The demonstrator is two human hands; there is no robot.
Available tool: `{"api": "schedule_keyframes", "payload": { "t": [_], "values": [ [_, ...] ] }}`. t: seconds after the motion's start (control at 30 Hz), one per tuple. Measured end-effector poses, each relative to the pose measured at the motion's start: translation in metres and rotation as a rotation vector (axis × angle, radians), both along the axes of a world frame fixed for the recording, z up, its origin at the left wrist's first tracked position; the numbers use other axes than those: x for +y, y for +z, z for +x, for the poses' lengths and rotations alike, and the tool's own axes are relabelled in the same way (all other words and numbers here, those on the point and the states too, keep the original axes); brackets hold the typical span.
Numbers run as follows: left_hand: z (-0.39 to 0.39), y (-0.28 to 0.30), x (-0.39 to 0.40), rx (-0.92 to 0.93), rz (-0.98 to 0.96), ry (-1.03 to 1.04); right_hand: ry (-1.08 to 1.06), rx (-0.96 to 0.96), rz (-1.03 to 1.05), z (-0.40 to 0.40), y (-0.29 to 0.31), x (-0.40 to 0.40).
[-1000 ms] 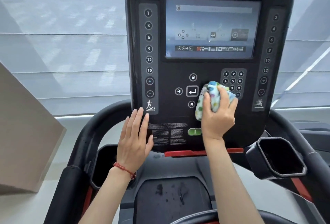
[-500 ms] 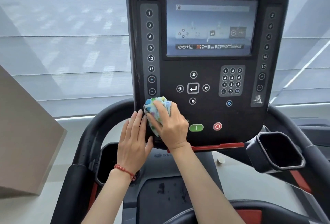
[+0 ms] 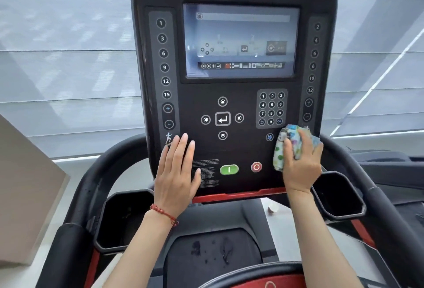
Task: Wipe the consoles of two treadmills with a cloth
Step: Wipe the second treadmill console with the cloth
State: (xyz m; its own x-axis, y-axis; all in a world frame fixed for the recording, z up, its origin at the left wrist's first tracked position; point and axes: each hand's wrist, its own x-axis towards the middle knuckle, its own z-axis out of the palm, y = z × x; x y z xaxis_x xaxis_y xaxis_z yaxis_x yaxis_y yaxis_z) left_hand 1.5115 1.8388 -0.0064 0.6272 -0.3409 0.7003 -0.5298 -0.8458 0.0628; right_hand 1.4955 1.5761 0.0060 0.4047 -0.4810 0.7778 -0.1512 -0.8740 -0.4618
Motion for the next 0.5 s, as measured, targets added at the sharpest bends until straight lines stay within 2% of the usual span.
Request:
{"api": "schedule_keyframes", "payload": {
  "t": [0.23,0.4,0.5],
  "values": [
    [0.012,0.011,-0.021,-0.020,-0.029,0.054,0.089,-0.082,0.279,0.007,0.008,0.032],
    [0.015,0.007,-0.023,-0.023,-0.004,0.091,0.326,-0.021,-0.109,0.023,0.013,0.087],
    [0.015,0.006,-0.023,-0.039,0.005,0.092,0.420,-0.039,-0.280,0.035,0.024,0.088]
  ]
}}
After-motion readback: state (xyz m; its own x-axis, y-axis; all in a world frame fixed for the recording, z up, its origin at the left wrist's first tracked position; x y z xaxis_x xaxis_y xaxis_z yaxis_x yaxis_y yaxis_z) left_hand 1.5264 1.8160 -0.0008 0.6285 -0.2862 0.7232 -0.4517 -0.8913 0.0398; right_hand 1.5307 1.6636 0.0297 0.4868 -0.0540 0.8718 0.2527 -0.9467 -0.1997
